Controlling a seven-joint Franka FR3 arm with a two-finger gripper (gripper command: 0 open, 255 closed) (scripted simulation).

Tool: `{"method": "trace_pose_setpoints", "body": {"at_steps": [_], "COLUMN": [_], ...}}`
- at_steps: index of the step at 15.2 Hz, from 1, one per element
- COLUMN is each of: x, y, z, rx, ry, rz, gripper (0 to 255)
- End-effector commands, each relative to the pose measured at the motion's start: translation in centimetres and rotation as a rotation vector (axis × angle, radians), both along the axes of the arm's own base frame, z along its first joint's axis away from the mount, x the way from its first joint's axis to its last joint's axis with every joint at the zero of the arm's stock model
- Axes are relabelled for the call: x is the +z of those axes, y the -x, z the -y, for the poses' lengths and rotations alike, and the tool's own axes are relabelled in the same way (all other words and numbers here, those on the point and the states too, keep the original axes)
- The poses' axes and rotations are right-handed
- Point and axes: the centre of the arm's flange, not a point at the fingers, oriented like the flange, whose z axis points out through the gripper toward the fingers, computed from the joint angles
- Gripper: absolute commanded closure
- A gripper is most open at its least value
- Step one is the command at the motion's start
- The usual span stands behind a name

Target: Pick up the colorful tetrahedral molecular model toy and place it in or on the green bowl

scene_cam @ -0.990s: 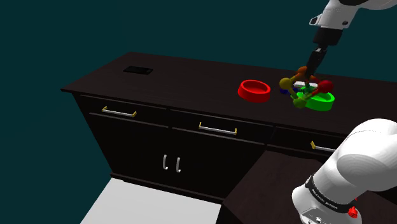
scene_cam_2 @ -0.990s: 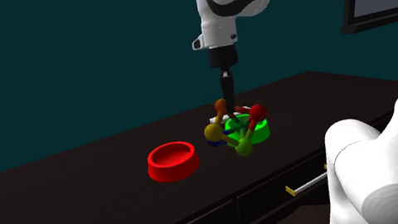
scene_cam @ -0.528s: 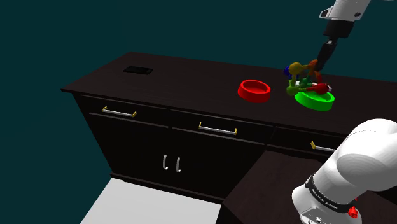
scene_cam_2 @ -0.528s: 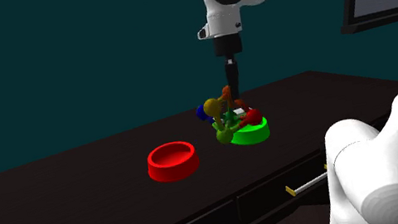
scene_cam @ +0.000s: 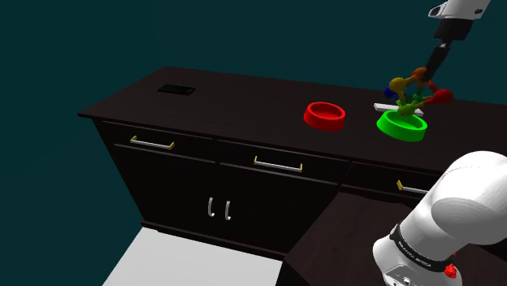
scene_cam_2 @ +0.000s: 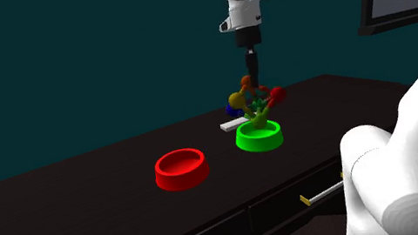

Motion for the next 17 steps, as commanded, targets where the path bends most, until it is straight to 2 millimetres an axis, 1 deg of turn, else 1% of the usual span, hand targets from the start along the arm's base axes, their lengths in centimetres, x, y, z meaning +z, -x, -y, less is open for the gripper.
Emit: {"method": "trace_pose_setpoints", "body": {"at_steps": [1,8,9,17], "x": [0.4,1.9,2.0,-2.2], "y": [1.4,4.5,4.8,4.8], "z": [2.3,10.9,11.9,11.9], "rx": [0.002,0.002,0.002,0.002], "ry": [0.001,0.001,0.001,0.001], "rz": [0.000,0.000,0.000,0.000], "gripper": [255,255,255,255]}}
